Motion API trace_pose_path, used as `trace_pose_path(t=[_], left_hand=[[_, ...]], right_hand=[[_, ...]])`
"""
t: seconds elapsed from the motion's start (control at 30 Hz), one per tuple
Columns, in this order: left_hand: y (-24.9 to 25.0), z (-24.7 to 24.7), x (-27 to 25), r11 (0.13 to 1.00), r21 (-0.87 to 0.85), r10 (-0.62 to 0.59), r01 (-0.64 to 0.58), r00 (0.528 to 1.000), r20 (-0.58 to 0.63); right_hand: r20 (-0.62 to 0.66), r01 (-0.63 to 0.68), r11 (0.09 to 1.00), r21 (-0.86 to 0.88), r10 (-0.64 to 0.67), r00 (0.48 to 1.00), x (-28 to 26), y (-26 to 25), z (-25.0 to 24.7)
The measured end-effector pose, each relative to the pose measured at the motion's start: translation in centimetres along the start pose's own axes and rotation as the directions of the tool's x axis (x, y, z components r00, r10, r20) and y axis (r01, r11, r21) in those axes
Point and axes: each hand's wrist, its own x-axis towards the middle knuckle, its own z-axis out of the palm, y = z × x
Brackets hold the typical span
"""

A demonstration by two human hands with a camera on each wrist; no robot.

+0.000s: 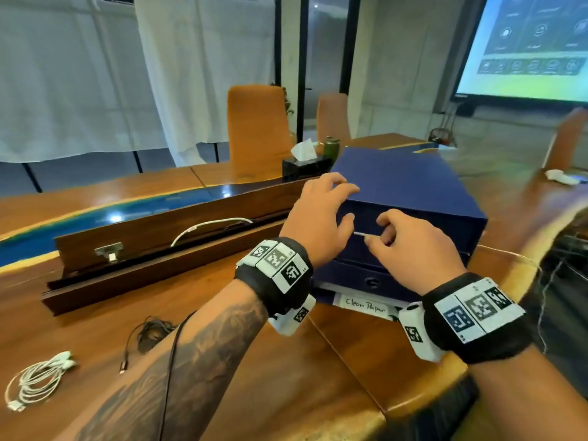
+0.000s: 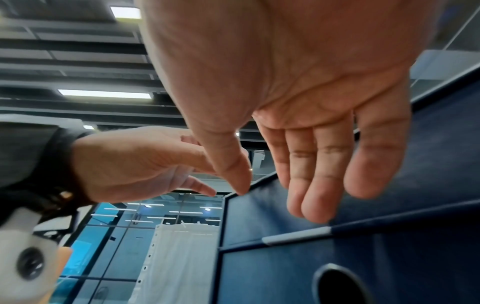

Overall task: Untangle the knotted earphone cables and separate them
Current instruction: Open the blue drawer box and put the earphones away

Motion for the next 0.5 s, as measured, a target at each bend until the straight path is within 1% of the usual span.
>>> trace_pose_path(t=[0.1,0.17,0.27,0.43,0.5], left_hand=[[1.4,1.8,1.1,0.993,0.105,0.037,-0.048,0.995,0.097],[1.9,2.7,1.5,0.988,0.15,0.015,-0.038,0.989,0.15],[2.3,3.5,1.4,0.985,0.173,-0.011,-0.014,0.99,0.142],[2.8,3.3,0.5,0.976,0.215,-0.014,-0.016,0.99,0.139],[3.1,3.0,0.1,0.966,0.255,-0.014,-0.027,0.987,0.159]], right_hand=[[0.024,-0.022,0.999,-0.044,0.023,0.999,-0.5,1.4,-0.2],[0.052,-0.002,0.997,-0.076,0.006,0.999,-0.6,1.7,-0.1],[0.112,0.033,0.994,-0.109,-0.02,0.994,-0.7,1.3,0.4],[0.138,0.01,0.999,-0.034,-0.005,0.99,-1.0,1.1,0.3],[0.137,0.014,1.0,-0.028,-0.011,0.99,-1.4,0.9,0.0]])
